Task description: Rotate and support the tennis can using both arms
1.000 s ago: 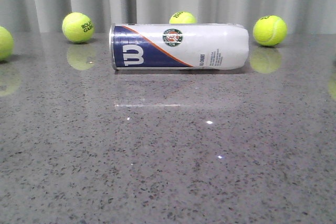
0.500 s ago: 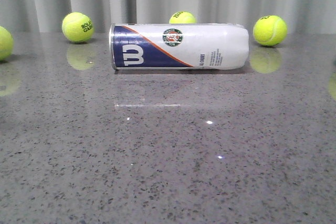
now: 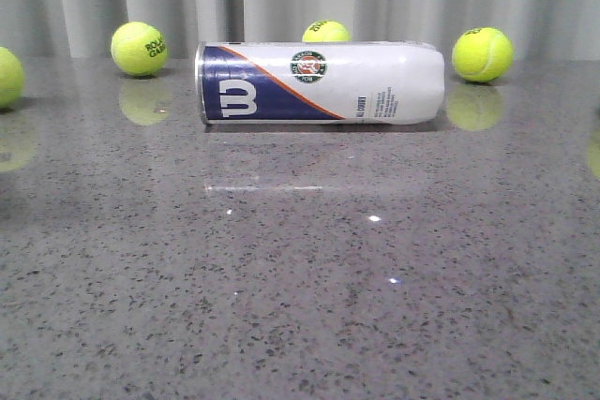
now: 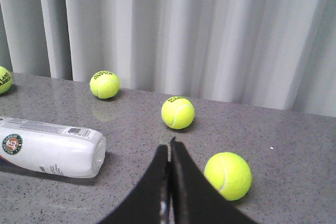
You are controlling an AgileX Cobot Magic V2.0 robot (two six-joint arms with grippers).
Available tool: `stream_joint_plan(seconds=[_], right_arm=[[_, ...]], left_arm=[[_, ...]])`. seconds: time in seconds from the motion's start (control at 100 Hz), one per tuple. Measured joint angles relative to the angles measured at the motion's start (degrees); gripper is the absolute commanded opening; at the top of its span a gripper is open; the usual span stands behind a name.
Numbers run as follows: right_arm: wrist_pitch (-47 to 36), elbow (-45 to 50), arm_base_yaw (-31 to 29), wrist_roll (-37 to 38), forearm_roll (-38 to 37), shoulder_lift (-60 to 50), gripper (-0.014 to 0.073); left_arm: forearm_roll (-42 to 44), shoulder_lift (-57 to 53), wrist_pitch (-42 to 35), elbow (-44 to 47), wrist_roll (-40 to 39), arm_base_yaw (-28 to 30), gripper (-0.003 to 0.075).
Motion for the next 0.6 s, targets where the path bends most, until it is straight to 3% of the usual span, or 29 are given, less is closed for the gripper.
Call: stream_joint_plan(seconds=[0.33,0.6], right_arm=[[0.00,0.00,0.00,0.00,0.00,0.00,-0.0070],[0.00,0.00,0.00,0.00,0.00,0.00,-0.0070]], left_arm=[[-32.81,14.40,-1.11,-0.12,27.34,0.00,0.0596],[-46.74,28.56,1.12,-4.80,41.90,0.00,0.0596]])
